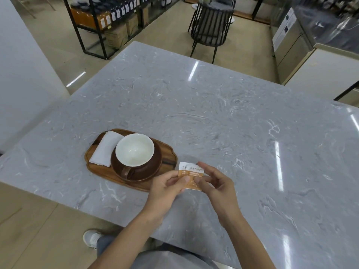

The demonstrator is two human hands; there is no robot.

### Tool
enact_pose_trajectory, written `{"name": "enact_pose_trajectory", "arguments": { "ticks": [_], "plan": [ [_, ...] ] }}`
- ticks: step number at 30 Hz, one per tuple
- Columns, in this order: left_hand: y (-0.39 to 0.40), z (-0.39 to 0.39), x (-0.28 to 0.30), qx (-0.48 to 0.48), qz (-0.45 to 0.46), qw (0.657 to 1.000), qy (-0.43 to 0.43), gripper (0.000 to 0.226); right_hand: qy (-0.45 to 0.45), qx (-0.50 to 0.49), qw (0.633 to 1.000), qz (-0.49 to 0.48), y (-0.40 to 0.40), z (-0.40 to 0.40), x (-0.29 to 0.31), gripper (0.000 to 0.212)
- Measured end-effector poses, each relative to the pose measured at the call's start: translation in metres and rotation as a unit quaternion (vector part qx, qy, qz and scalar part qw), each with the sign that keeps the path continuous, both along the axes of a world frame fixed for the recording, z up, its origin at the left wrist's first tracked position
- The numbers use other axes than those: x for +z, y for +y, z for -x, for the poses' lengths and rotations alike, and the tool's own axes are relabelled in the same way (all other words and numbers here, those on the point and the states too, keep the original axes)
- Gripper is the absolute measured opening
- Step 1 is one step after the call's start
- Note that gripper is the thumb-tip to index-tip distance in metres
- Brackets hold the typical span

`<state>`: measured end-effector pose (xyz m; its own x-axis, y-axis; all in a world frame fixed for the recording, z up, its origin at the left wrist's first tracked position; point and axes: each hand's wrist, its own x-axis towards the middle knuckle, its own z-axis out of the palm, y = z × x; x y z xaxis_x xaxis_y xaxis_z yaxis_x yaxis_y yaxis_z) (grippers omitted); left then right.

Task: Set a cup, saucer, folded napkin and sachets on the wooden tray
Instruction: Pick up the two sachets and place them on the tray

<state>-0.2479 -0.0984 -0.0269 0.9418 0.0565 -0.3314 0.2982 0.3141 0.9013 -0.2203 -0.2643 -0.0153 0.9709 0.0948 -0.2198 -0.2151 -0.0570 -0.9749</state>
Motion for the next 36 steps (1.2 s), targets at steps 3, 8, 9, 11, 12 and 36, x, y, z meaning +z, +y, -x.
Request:
{"name": "enact_pose_trajectory", "arguments": {
  "ticks": [3,8,9,11,12,36],
  "plan": [
    [0.001,0.004,0.000,-0.016,-0.009,1.000,-0.013,0.027,-0.008,0.005,1.000,-0.003,0.002,0.002,-0.001,0.042],
    [0.003,0.008,-0.004,-0.032,-0.015,0.999,-0.005,0.029,0.018,-0.019,1.000,-0.016,0.005,0.004,-0.006,0.043],
    [0.003,0.009,-0.004,-0.036,-0.016,0.999,-0.006,0.030,0.023,-0.020,0.999,-0.022,0.004,0.004,-0.006,0.045],
    [0.004,0.009,-0.005,-0.035,-0.015,0.999,-0.011,0.030,0.033,-0.021,0.999,-0.033,0.003,0.004,-0.008,0.045],
    [0.003,0.009,-0.006,-0.028,-0.011,0.999,-0.011,0.030,0.039,-0.020,0.998,-0.037,0.002,0.005,-0.010,0.044],
    [0.016,0.033,-0.046,0.216,-0.052,0.975,0.015,0.035,0.095,-0.018,0.995,-0.005,0.056,-0.035,-0.041,0.016]
  ]
}}
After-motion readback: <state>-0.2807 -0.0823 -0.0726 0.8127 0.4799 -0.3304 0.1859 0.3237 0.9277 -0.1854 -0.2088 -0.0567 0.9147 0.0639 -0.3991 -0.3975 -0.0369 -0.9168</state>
